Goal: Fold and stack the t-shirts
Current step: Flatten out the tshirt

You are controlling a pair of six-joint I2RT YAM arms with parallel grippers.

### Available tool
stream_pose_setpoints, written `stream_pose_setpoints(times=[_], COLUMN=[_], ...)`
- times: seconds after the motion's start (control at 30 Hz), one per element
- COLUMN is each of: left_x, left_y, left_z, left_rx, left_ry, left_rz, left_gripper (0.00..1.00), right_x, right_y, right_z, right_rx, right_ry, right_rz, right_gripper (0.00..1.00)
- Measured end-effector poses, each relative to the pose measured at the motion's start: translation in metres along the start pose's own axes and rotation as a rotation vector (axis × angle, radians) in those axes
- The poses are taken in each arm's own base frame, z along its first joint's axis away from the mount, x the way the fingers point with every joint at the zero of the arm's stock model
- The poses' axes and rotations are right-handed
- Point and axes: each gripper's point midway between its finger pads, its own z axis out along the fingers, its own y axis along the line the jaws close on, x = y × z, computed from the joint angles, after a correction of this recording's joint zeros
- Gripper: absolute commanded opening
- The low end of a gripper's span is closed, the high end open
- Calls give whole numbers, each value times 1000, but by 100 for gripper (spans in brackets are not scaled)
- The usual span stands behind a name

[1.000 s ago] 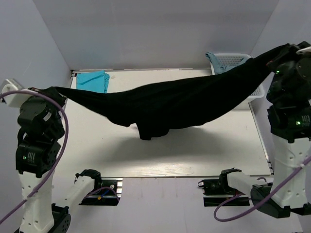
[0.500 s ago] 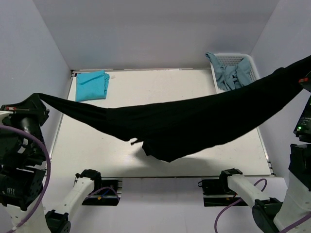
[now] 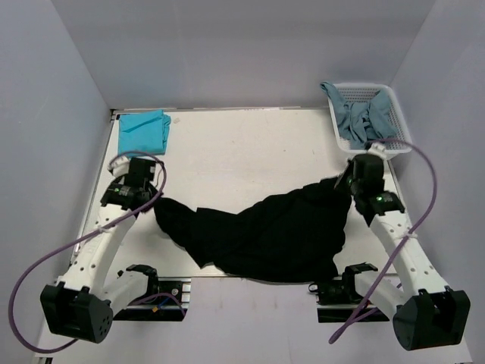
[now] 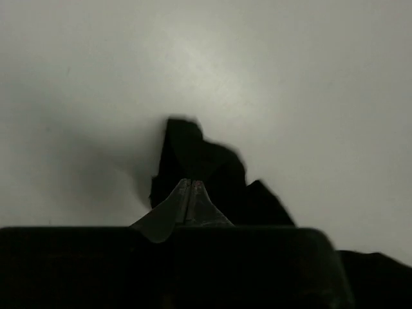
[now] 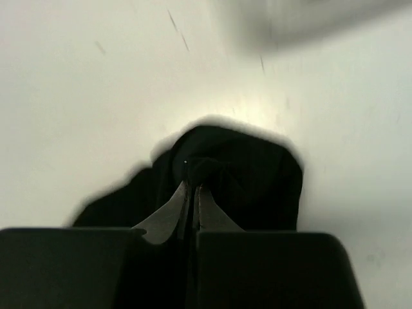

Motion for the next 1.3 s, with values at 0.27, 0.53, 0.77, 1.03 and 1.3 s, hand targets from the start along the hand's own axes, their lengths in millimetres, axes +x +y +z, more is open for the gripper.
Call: stream_pose_setpoints(times=[0.27,0.53,0.77,1.03,1.3], left_x=[82,105,138,171,185], left_y=[36,-31,-74,-78,-72], left_z=[24,10,24,53,71], left_rx=[-151,232,418,386,316], left_ry=[293,461,578,632,617], left_rz=[40,137,215,317,377], left_gripper=[100,100,100,85,74], right_x=[99,104,117,117,123], right_y=[-32,-31,-33,-32,-34], right_z=[10,15,19,21,23], right_rx=[72,68,71,72,83], right_ry=[226,238,278,275,295], right_rz=[38,38,37,45,52], right_gripper=[0,0,0,0,0])
